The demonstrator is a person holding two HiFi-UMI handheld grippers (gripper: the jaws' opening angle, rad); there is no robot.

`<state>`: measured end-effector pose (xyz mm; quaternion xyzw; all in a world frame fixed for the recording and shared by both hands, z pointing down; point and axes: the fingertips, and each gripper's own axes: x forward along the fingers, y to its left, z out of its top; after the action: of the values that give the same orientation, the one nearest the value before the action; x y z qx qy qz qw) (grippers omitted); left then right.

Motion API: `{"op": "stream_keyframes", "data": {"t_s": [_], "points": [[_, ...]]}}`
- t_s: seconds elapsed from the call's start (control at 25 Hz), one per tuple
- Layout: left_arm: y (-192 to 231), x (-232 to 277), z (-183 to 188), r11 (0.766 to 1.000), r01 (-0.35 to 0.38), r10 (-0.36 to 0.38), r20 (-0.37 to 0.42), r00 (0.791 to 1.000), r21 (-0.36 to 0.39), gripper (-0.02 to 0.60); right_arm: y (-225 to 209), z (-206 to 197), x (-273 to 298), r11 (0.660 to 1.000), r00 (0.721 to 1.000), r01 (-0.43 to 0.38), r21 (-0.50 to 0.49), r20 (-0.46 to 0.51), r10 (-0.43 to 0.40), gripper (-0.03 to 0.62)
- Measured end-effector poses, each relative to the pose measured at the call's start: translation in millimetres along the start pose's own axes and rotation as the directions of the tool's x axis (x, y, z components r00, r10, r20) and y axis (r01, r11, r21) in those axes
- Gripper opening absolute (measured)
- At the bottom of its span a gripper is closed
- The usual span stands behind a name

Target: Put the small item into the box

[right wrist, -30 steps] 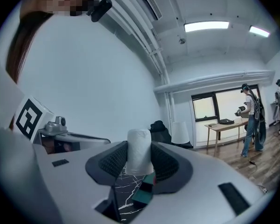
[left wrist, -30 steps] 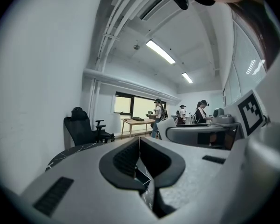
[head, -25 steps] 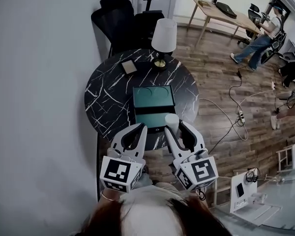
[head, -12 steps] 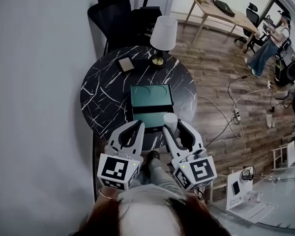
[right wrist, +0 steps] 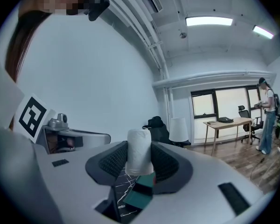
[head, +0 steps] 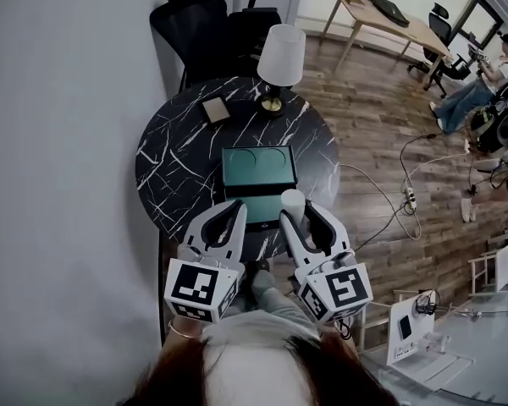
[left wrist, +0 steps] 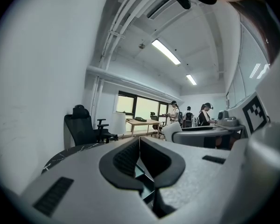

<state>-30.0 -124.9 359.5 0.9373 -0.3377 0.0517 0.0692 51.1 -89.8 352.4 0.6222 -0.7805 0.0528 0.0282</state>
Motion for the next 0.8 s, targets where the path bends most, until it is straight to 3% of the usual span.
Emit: {"op": "stream_keyframes", "data": {"t_s": [0.8], "points": [[7.9, 43.7, 3.7, 0.998, -0.064, 0.063, -0.016, 0.998, -0.012, 0.009, -25.6, -30.4, 42.8, 0.986, 0.985, -0.139, -0.088, -0.114, 0.128, 0.176]]}}
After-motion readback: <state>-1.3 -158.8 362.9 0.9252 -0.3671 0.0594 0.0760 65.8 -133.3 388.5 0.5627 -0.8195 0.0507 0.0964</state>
